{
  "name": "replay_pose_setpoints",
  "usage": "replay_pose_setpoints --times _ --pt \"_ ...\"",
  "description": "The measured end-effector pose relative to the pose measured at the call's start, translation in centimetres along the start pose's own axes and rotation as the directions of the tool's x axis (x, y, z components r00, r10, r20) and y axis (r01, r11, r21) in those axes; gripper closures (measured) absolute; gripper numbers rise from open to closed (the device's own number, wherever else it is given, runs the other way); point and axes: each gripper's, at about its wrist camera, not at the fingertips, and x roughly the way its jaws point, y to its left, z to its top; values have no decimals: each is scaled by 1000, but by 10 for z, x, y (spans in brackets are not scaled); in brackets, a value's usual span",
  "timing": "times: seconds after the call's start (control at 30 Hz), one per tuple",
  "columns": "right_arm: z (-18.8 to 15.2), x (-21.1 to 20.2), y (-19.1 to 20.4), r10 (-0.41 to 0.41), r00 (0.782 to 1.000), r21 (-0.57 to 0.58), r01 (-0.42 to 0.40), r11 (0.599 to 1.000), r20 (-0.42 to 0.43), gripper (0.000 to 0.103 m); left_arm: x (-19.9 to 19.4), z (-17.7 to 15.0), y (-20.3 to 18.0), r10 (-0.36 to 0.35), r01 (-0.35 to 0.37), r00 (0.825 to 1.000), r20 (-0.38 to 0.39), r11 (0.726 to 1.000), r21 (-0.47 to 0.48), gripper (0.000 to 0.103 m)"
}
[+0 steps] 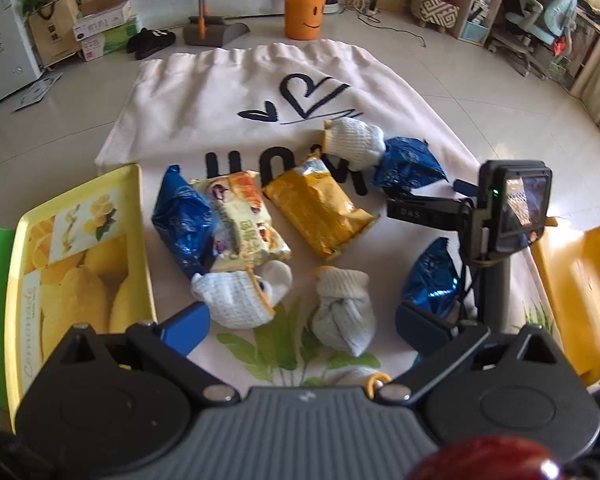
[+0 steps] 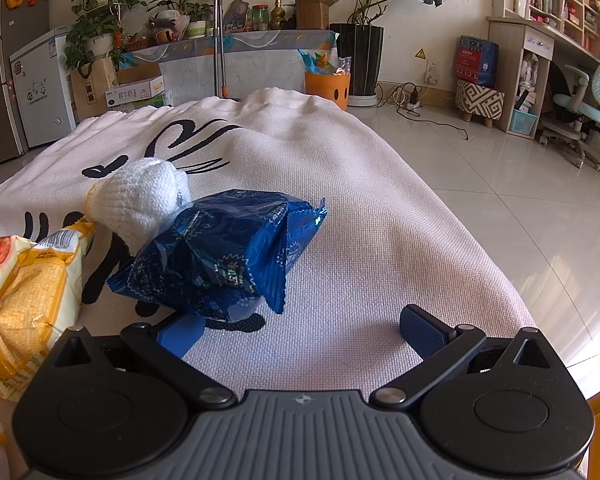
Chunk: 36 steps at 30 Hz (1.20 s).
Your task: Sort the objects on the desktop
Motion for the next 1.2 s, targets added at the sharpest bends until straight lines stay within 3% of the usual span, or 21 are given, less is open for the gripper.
replay_pose_setpoints --times 0.1,0.37,0.7,0.97,1.2 --pt "0 0 0 0 1000 0 0 1000 0 0 1 3 10 44 -44 999 5 999 -10 1" --pt "0 1 0 0 1000 -2 0 1000 1 0 -1 4 13 -13 13 1000 -3 999 -34 1" --pt "1 2 0 0 1000 -2 0 1000 0 0 -10 -4 27 44 -43 999 12 998 -43 1" --pt "1 2 1 0 1000 -2 0 1000 0 0 -4 -4 41 53 -52 999 6 992 -113 1" --pt "1 2 1 0 1000 -3 0 1000 0 0 31 -13 43 36 -51 993 -110 989 -142 1"
